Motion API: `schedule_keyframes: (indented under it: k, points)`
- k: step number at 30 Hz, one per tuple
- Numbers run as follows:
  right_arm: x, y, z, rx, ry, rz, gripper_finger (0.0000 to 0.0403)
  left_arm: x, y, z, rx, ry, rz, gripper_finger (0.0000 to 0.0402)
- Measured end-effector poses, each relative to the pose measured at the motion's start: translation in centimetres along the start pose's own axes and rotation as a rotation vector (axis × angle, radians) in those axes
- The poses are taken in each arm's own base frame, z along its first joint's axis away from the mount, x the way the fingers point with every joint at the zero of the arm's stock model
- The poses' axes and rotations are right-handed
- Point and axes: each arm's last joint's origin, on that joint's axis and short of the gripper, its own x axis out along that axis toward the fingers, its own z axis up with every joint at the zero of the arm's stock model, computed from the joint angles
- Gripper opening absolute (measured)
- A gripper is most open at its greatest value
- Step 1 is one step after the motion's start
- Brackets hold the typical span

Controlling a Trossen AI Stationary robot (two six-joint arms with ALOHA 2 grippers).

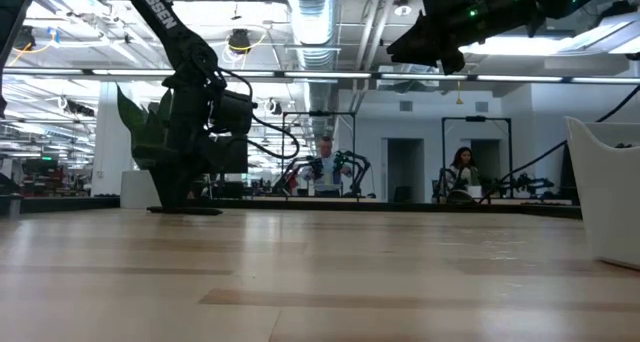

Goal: Sort pens & pencils
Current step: Put the black pen into the bottom left gray bin

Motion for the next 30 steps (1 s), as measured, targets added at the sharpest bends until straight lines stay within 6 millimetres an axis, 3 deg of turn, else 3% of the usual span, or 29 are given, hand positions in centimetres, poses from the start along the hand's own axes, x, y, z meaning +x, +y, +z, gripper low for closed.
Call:
schedule_keyframes:
  k: [7, 30]
  points:
    - [0.00, 0.00, 0.00, 0.000, 0.000, -0.001, 0.0148, 0.08, 0.06, 0.08, -0.034, -0.009, 0.007, 0.0078]
    - [0.00, 0.00, -0.01, 0.000, 0.001, -0.001, 0.0148, 0.10, 0.11, 0.17, -0.067, -0.020, 0.008, 0.0036]
